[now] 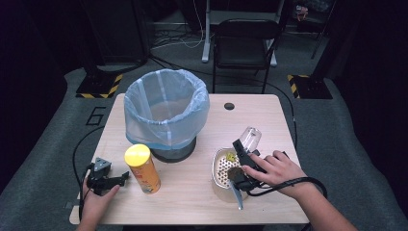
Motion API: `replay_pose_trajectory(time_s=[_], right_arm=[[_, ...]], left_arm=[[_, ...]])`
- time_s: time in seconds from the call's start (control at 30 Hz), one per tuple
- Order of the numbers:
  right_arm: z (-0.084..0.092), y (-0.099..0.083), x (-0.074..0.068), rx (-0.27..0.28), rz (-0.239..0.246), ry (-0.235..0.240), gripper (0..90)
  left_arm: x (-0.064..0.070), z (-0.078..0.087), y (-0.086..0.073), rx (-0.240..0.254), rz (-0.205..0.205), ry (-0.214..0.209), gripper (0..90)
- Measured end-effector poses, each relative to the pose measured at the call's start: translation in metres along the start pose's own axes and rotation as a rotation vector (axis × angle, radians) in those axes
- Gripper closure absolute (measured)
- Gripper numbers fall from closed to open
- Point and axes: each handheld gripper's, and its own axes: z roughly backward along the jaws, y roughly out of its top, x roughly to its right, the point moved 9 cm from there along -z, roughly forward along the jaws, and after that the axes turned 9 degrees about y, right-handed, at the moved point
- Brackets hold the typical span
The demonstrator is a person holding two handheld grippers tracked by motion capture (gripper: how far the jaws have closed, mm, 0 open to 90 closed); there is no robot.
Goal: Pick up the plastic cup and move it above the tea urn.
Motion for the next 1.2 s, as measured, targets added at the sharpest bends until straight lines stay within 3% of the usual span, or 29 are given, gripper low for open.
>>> replay_pose_trajectory(time_s=[0.17, 0.2, 0.27, 0.33, 0.37, 0.43, 0.5, 0.53, 0.57, 0.6, 0.67, 0.7, 0.77, 0.83, 0.9, 0.97, 1.2], right_arm=[[0.001, 0.000, 0.002, 0.005, -0.011, -0.002, 35.3], [0.001, 0.001, -0.001, 0.021, -0.030, 0.021, 35.3], [0.001, 0.000, 0.003, 0.007, -0.011, -0.005, 35.3], [0.000, 0.001, 0.000, 0.022, -0.030, 0.019, 35.3], [0.001, -0.001, 0.004, 0.004, -0.016, -0.009, 35.3], [0.001, -0.001, -0.001, 0.019, -0.061, 0.007, 35.3], [0.003, -0.002, 0.004, 0.021, -0.053, -0.005, 35.1], [0.003, -0.002, 0.009, 0.033, -0.120, -0.067, 35.1], [0.003, -0.003, 0.010, 0.047, -0.153, -0.071, 35.0], [0.003, -0.003, 0.008, 0.063, -0.241, -0.069, 34.9], [0.005, -0.007, 0.012, 0.097, -0.339, -0.084, 34.8], [0.006, -0.008, 0.012, 0.124, -0.463, -0.075, 34.8], [0.010, -0.013, 0.017, 0.195, -0.652, -0.086, 34.8], [0.011, -0.018, 0.019, 0.247, -0.813, -0.101, 34.8], [0.012, -0.024, 0.021, 0.298, -0.942, -0.114, 34.7], [0.010, -0.028, 0.021, 0.358, -1.088, -0.097, 34.7], [0.005, -0.046, 0.019, 0.591, -1.512, 0.013, 34.5]], left_arm=[[0.000, 0.000, 0.000, 0.000, 0.000, 0.000, 15.1], [0.000, 0.000, 0.000, 0.000, 0.000, 0.000, 15.0], [0.000, 0.000, 0.000, 0.000, 0.000, 0.000, 15.1], [0.000, 0.000, 0.000, 0.000, 0.000, 0.000, 15.1], [0.000, 0.000, 0.000, 0.000, 0.000, 0.000, 15.1], [0.000, 0.000, 0.000, 0.000, 0.000, 0.000, 15.1], [0.000, 0.000, 0.000, 0.000, 0.000, 0.000, 15.0], [0.000, 0.000, 0.000, 0.000, 0.000, 0.000, 15.1], [0.000, 0.000, 0.000, 0.000, 0.000, 0.000, 15.0], [0.000, 0.000, 0.000, 0.000, 0.000, 0.000, 15.1], [0.000, 0.000, 0.000, 0.000, 0.000, 0.000, 15.1], [0.000, 0.000, 0.000, 0.000, 0.000, 0.000, 15.1], [0.000, 0.000, 0.000, 0.000, 0.000, 0.000, 15.0], [0.000, 0.000, 0.000, 0.000, 0.000, 0.000, 15.0], [0.000, 0.000, 0.000, 0.000, 0.000, 0.000, 15.1], [0.000, 0.000, 0.000, 0.000, 0.000, 0.000, 15.0], [0.000, 0.000, 0.000, 0.000, 0.000, 0.000, 15.1]])
